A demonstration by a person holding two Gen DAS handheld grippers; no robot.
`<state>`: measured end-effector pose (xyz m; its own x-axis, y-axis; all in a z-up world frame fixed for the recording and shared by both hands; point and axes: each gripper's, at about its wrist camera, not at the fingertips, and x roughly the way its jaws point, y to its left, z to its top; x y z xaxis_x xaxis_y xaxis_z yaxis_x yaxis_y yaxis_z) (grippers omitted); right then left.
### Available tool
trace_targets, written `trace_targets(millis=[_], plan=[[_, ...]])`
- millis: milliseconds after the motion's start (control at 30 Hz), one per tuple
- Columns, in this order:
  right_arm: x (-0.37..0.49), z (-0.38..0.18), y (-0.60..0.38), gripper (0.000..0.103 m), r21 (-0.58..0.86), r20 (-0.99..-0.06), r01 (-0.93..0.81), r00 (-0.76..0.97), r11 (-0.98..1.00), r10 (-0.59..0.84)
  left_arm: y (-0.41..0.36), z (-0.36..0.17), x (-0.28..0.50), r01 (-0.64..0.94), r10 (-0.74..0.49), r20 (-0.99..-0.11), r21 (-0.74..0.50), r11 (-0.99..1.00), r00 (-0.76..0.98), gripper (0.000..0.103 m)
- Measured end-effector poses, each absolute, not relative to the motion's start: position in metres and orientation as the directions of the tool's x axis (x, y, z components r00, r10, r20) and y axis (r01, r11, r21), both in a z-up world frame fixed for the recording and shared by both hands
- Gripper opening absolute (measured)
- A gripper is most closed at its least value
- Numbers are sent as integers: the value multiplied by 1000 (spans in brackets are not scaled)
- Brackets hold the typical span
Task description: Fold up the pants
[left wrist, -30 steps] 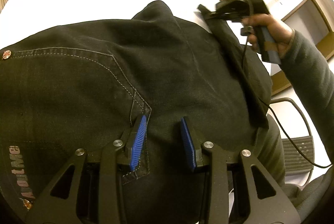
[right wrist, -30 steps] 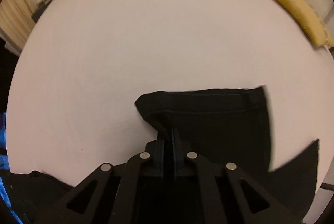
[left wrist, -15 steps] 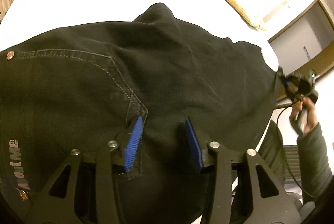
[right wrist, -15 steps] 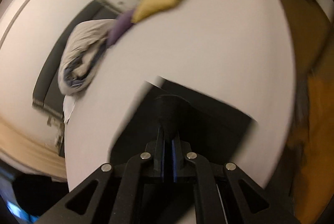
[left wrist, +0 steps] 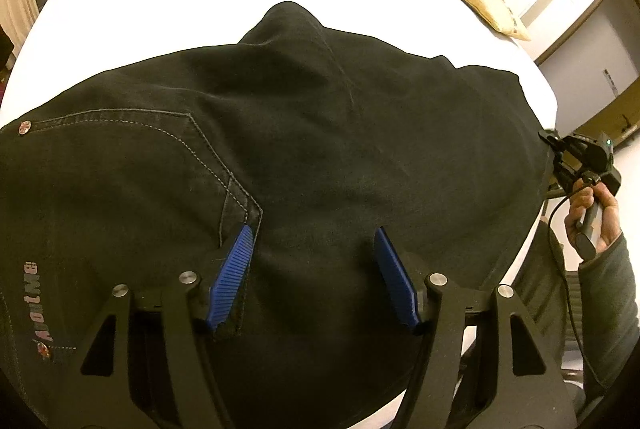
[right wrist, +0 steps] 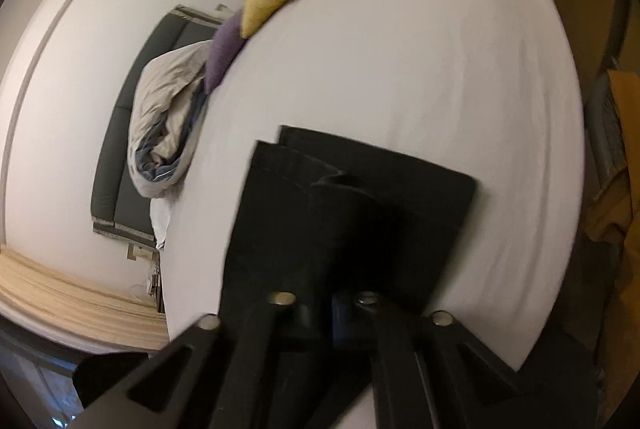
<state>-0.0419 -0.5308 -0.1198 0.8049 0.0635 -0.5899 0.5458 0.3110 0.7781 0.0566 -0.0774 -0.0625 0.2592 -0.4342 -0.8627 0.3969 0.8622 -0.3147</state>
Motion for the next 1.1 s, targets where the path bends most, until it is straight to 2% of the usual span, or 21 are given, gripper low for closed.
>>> trace_targets(millis=[200, 467, 567, 600, 767, 833, 900, 933, 967, 1033, 1100], plan=[[-51, -120, -541, 3, 785, -571, 542, 821, 301, 11, -83, -58, 56, 373, -432, -861, -321, 870, 267, 70], [-56, -115, -549, 3, 787, -548, 533, 835, 310, -44, -97, -57, 55, 388, -449, -851, -330, 860, 273, 70], [-54, -131, -552, 3, 793, -557, 533, 831, 294, -4, -101, -59, 56, 398, -446, -851, -321, 859, 277, 73], [-52, -139, -554, 0, 798, -557, 530, 831, 287, 14, -100, -61, 55, 405, -444, -851, -314, 859, 281, 74], [-56, -148, -565, 2, 843, -511, 484, 857, 236, 66, -101, -64, 50, 442, -429, -851, -273, 854, 304, 75], [-63, -140, -571, 10, 837, -519, 495, 854, 231, 50, -100, -65, 49, 440, -436, -847, -281, 853, 304, 75], [-77, -124, -578, 26, 796, -560, 552, 827, 247, -46, -96, -64, 49, 427, -450, -840, -302, 852, 304, 75], [-88, -111, -581, 49, 751, -600, 612, 789, 246, -132, -93, -63, 48, 416, -461, -832, -319, 852, 307, 75], [-95, -101, -582, 57, 731, -608, 635, 772, 250, -183, -91, -63, 48, 411, -470, -827, -329, 850, 309, 75], [-88, -71, -575, 57, 737, -545, 565, 821, 370, -168, -88, -62, 46, 402, -481, -816, -343, 849, 320, 75], [-58, -49, -551, 54, 732, -514, 459, 857, 503, -35, -88, -62, 43, 405, -486, -810, -345, 847, 328, 76]])
